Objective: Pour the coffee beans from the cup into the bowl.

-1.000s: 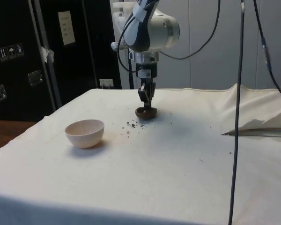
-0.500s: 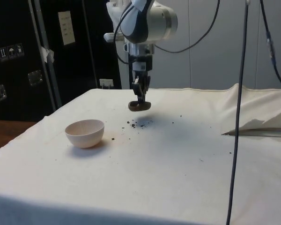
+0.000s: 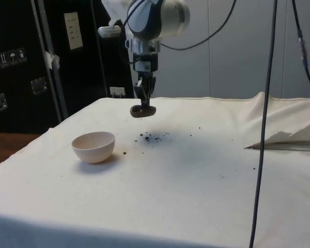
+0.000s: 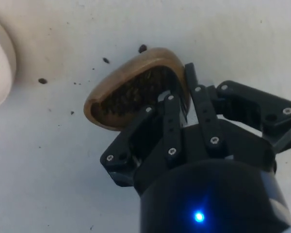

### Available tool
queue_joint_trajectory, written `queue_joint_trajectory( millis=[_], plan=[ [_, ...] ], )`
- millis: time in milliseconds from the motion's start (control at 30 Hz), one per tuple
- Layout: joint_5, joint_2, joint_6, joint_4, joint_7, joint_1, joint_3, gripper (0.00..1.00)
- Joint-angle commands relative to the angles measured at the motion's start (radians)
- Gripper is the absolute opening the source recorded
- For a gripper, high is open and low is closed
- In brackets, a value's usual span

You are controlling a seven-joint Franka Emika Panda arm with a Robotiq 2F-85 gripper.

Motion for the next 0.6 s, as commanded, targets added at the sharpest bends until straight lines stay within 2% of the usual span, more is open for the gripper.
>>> queue_joint_trajectory(
  millis=[0,200,233,267,533,567],
  plan=[
    [-0.025,0.002,-0.004,0.008,0.029,0.015,-0.009,0.00],
    [-0.068,0.009,-0.004,0.034,0.081,0.021,0.004,0.00],
    [-0.052,0.001,0.000,0.025,0.063,0.010,0.016,0.00],
    [-0.082,0.013,-0.004,0.042,0.098,0.023,0.008,0.00],
    [-0.139,0.039,-0.006,0.092,0.166,0.032,0.022,0.00],
    [-0.118,0.031,0.000,0.080,0.142,0.018,0.034,0.00]
  ],
)
